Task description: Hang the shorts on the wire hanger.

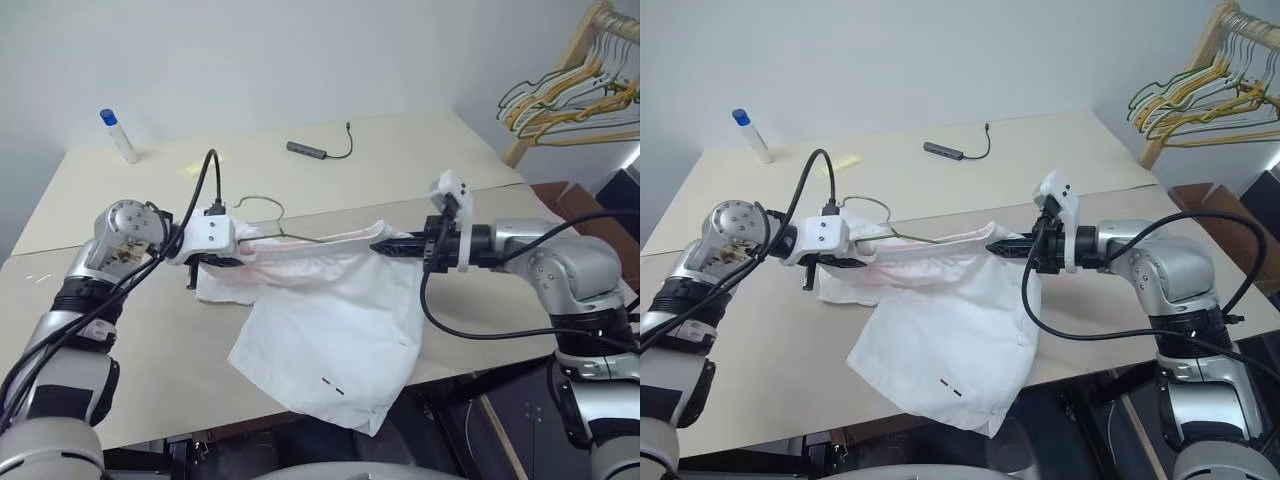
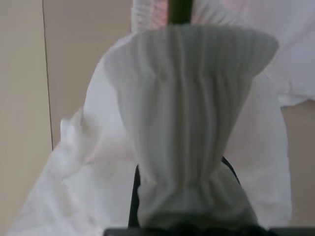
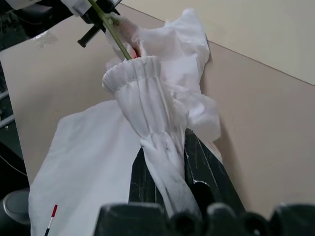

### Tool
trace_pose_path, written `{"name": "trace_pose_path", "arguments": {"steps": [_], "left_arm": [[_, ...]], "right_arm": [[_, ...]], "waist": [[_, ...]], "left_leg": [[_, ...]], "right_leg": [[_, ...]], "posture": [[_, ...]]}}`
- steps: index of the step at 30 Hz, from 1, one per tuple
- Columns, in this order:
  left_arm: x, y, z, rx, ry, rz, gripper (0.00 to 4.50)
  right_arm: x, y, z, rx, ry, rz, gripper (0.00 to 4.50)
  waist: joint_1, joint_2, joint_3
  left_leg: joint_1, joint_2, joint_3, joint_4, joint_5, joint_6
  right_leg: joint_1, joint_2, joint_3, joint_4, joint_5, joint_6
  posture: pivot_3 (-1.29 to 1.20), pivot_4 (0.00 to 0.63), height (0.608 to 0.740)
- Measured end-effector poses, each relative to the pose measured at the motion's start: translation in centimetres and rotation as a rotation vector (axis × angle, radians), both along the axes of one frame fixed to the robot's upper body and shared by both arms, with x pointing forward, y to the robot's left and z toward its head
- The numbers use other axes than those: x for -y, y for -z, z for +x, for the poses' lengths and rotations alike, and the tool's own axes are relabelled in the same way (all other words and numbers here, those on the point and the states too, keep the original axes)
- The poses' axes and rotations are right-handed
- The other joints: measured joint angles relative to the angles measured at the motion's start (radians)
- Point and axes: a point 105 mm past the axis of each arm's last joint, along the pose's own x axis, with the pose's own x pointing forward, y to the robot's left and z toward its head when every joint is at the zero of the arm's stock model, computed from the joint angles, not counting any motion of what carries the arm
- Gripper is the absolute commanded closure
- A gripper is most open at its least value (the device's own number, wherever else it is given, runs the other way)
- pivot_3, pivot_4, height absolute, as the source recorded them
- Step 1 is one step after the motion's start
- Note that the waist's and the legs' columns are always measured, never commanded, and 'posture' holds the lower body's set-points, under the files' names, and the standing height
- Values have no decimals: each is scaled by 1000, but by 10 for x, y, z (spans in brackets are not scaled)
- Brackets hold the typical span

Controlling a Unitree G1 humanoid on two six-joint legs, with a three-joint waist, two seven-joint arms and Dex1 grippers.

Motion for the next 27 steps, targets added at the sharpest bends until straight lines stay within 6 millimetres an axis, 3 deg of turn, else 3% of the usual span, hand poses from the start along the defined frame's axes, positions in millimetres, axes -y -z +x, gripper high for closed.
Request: {"name": "trace_pose_path", "arguments": {"steps": [10,14,19,23,27], "left_arm": [[-2,1,0,-21,-15,-4,4500],[0,2,0,-25,-18,-12,4500],[7,-1,2,-16,0,-22,4500],[10,-3,3,-12,8,-27,4500],[13,-5,2,-4,20,-30,4500]], "right_arm": [[12,1,-4,37,40,-64,47],[17,-10,-3,102,54,-106,47],[1,-25,-3,233,-21,-270,47],[-16,-1,0,274,-91,-451,47],[-23,20,19,255,-78,-556,47]], "waist": [[-3,0,0],[-2,0,0],[-7,0,0],[-7,0,0],[-7,0,0]], "left_leg": [[0,0,0,0,0,0],[0,0,0,0,0,0],[0,1,0,0,0,0],[0,1,0,0,0,0],[0,0,0,0,0,0]], "right_leg": [[0,0,0,0,0,0],[0,0,0,0,0,0],[0,1,0,0,0,0],[0,1,0,0,0,0],[-1,0,0,0,0,0]], "posture": [[-207,0,740],[-213,0,740],[-215,0,740],[-210,0,740],[-203,0,740]]}}
